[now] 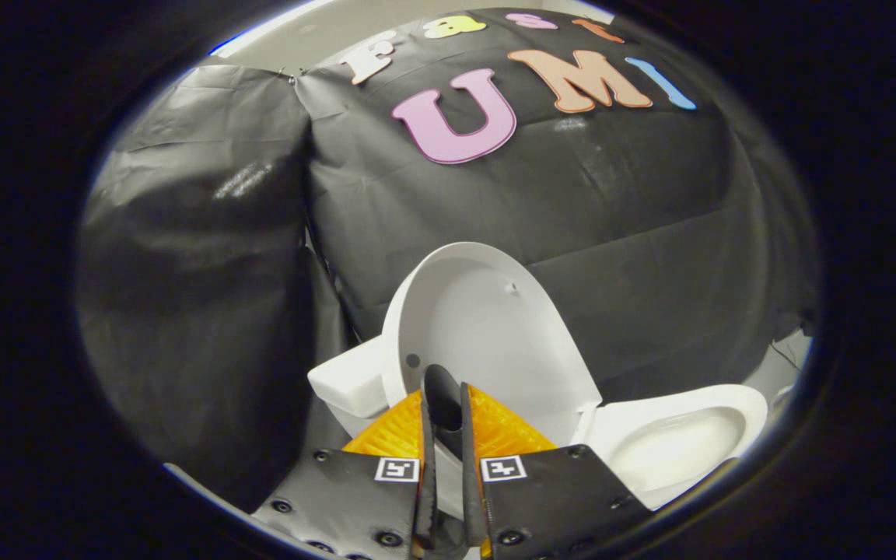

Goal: Open the toilet lid.

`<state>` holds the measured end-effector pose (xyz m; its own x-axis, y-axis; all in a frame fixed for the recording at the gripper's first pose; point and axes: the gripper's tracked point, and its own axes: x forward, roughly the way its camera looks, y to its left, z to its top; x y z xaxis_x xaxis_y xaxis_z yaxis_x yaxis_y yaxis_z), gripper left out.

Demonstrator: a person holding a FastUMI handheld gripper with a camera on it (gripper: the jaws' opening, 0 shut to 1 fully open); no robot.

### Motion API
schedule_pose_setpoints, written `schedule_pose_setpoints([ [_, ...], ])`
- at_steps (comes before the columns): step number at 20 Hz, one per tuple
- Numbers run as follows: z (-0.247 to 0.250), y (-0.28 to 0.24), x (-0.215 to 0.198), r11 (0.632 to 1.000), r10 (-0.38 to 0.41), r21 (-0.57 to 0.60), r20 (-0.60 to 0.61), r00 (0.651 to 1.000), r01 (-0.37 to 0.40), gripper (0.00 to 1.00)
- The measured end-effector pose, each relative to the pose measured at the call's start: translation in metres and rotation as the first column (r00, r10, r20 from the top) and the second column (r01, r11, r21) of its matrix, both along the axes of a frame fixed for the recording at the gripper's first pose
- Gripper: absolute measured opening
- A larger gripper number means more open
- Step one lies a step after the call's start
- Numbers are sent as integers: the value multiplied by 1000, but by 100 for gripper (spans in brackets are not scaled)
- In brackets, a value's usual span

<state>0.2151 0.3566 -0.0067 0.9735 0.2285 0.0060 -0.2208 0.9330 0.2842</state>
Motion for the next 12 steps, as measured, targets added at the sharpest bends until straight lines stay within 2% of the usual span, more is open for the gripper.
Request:
schedule_pose_setpoints([
  [3,2,20,-3,998,64,-9,21,998,-64,30],
  [7,-1,29,-6,996,77,-39,21,997,-76,37],
  [10,-1,30,-9,995,95,-10,22,995,-95,37],
  [12,7,38,-17,987,154,35,52,987,-156,36],
])
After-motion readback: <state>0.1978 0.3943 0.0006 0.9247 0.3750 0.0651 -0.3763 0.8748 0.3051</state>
